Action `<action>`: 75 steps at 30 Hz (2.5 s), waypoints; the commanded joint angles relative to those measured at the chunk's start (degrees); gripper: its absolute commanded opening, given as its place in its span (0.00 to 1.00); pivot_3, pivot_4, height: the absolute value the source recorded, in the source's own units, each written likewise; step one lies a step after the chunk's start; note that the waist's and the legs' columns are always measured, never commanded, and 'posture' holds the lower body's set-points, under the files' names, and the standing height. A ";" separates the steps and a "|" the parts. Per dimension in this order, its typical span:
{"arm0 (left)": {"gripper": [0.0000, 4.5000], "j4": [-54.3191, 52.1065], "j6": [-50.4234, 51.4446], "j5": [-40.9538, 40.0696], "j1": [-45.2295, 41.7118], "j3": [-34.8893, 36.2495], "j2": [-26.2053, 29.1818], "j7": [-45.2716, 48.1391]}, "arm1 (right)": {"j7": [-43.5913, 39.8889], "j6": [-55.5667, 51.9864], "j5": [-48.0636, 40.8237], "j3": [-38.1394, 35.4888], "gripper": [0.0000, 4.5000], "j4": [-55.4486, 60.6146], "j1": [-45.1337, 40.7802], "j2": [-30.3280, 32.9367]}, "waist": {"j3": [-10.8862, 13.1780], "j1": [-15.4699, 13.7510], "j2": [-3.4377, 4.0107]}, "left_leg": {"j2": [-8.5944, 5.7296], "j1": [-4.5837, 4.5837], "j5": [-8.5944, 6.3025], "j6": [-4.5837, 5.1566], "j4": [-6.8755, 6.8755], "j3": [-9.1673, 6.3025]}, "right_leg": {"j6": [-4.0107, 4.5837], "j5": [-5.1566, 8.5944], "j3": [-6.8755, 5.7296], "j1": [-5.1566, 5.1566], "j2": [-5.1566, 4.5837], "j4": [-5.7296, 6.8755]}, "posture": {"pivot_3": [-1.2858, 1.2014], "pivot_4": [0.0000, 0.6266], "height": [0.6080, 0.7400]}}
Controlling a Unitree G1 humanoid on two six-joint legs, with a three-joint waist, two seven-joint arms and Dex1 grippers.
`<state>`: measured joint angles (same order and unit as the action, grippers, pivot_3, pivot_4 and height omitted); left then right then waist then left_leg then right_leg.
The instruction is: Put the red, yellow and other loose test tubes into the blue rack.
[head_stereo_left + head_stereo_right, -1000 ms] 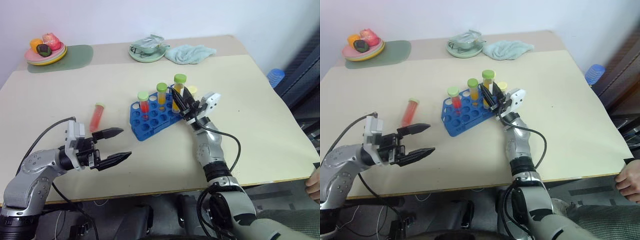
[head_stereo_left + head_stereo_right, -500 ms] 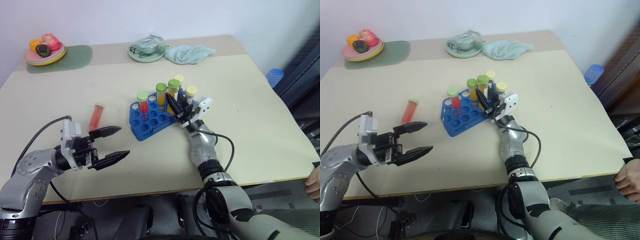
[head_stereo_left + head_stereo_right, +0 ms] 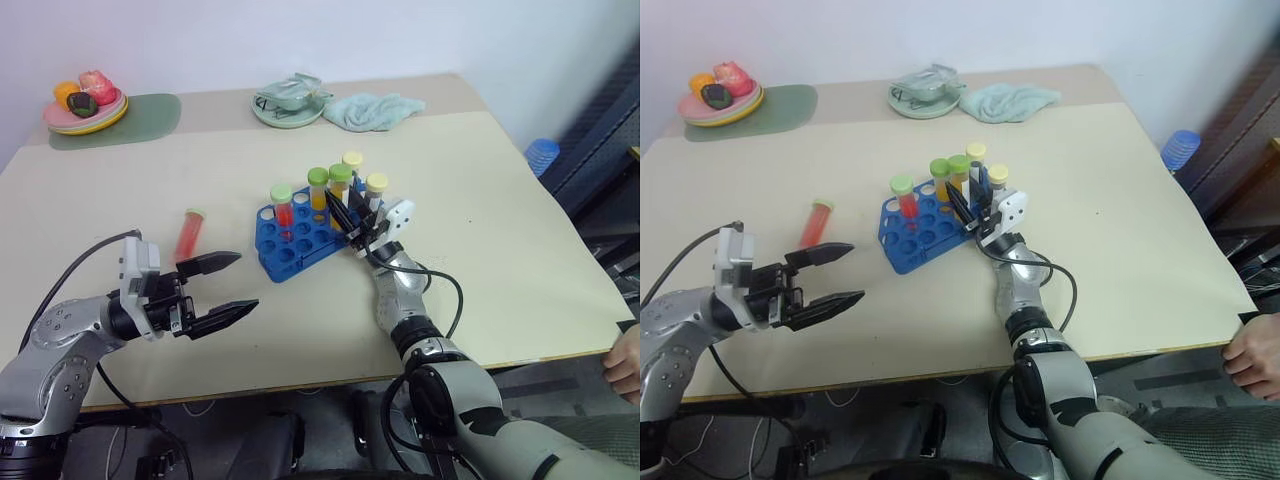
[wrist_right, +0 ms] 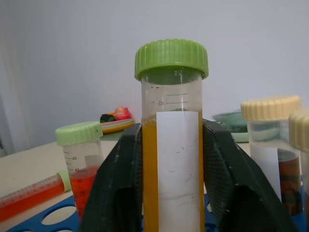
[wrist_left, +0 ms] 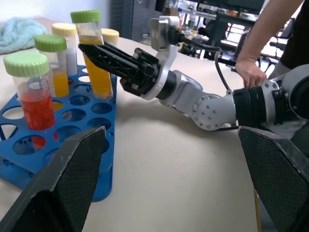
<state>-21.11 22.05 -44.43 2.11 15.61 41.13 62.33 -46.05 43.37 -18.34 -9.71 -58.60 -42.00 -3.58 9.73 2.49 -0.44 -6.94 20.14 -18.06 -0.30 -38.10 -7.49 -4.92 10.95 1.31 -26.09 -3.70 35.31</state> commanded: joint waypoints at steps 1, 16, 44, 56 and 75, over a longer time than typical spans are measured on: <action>1.00 -1.49 0.06 -1.41 0.05 2.54 0.31 -0.66 | 0.50 3.40 1.23 -0.27 0.73 -1.31 2.78 0.24 | -0.08 -0.01 -0.10 | 0.02 -0.04 -0.02 -0.01 0.00 0.00 | 0.00 0.00 0.00 0.03 0.02 -0.01 | 0.52 0.24 1.00; 1.00 2.60 5.87 2.81 -8.72 8.75 -5.97 -31.40 | 1.09 -32.15 1.89 6.98 0.99 56.92 24.69 24.53 | 0.01 -1.89 0.04 | 0.17 -0.57 -0.27 -0.01 0.07 0.02 | -0.01 0.05 0.02 0.61 0.07 -0.24 | 0.52 0.24 1.00; 1.00 65.59 54.25 26.52 -71.49 -14.80 -5.17 -52.91 | -11.98 -72.26 -13.35 11.34 0.99 77.13 6.94 47.14 | 0.23 -2.18 -0.35 | 0.30 0.45 -0.31 -0.20 -0.20 0.21 | -0.01 0.00 -0.11 -0.43 0.08 -0.13 | 0.52 0.24 1.00; 0.89 83.95 42.29 34.79 -76.91 -15.54 -10.26 -49.14 | -11.75 -77.93 -14.89 9.63 1.00 78.85 10.63 48.93 | 0.23 -2.07 -0.36 | 0.30 0.49 -0.31 -0.19 -0.22 0.21 | -0.02 -0.01 -0.10 -0.45 0.07 -0.12 | 0.52 0.24 1.00; 0.18 34.97 63.09 18.59 -56.08 -4.55 -1.55 -30.96 | -12.14 -76.10 -14.07 9.93 1.00 79.79 13.82 48.45 | 0.21 -1.44 -0.34 | 0.35 0.49 -0.31 -0.19 -0.23 0.31 | -0.01 -0.01 0.09 -0.56 0.09 0.04 | 0.52 0.24 1.00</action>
<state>24.69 84.21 -18.83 -55.93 7.26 38.65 25.31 -58.51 -32.90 -31.71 1.53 19.14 -27.49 45.03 9.94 1.05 -0.78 -6.57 20.63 -18.37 -0.49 -38.32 -7.12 -4.92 10.94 1.44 -26.68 -3.62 35.39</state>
